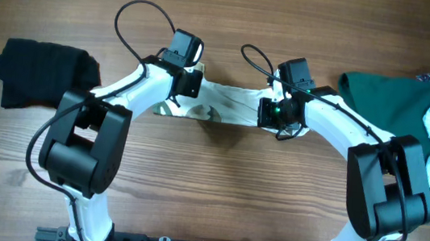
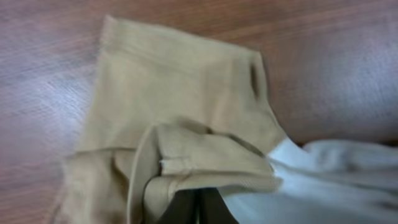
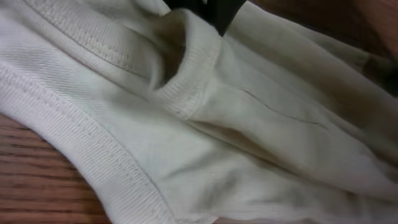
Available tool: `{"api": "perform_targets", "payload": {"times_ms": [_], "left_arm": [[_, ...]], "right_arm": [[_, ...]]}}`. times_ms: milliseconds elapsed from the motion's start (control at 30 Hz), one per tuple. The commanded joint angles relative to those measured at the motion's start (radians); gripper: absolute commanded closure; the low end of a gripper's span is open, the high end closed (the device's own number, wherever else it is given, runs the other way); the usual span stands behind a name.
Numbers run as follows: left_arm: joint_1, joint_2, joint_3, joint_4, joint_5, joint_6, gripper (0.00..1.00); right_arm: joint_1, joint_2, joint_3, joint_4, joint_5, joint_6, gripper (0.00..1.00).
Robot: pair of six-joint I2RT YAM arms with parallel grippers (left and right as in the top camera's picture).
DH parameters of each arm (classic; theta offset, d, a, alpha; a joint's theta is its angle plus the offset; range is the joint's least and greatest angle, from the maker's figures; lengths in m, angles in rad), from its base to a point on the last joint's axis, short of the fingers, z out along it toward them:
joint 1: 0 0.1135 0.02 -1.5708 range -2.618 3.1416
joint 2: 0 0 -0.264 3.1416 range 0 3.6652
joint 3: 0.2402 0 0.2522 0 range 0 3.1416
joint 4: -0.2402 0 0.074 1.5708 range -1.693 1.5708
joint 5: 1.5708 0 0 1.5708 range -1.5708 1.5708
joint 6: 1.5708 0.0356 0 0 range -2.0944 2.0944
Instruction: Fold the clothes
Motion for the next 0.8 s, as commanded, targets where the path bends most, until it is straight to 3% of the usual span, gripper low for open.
{"api": "perform_targets", "payload": {"times_ms": [0, 267, 433, 567, 600, 767], "left_arm": [[0.032, 0.023, -0.006, 0.065, -0.075, 0.002, 0.96], [0.068, 0.022, 0.06, 0.142, -0.075, 0.002, 0.96], [0.078, 0.01, 0.078, 0.069, -0.12, -0.009, 0.91], [0.099, -0.064, 0.114, -0.144, -0.13, -0.178, 0.69], [0.107, -0.09, 0.114, -0.2, -0.105, -0.23, 0.59], [0.156, -0.123, 0.113, -0.361, 0.135, -0.292, 0.22]], "right_arm": [[0.0, 0.077, -0.027, -0.019, 0.071, -0.019, 0.96], [-0.001, 0.077, -0.027, -0.026, 0.072, -0.02, 0.96], [-0.001, 0.077, -0.027, -0.034, 0.072, -0.02, 0.96], [-0.001, 0.077, -0.027, -0.038, 0.071, -0.021, 0.95], [-0.001, 0.077, -0.027, -0.04, 0.071, -0.021, 0.9], [-0.001, 0.077, -0.027, -0.045, 0.066, -0.021, 0.8]]}}
